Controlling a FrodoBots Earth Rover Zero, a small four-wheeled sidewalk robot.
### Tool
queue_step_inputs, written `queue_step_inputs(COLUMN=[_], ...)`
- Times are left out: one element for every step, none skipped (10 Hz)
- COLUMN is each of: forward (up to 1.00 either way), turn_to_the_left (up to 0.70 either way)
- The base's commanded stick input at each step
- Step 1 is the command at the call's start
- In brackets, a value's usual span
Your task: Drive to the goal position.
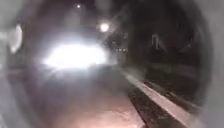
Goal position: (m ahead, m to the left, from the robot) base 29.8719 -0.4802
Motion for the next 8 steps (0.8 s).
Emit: queue_step_inputs(forward=[0.70,0.70,0.70,0.70,0.70,0.70,0.70,0.70], turn_to_the_left=[0.00,0.00,0.00,0.00,0.00,0.00,0.00,0.00])
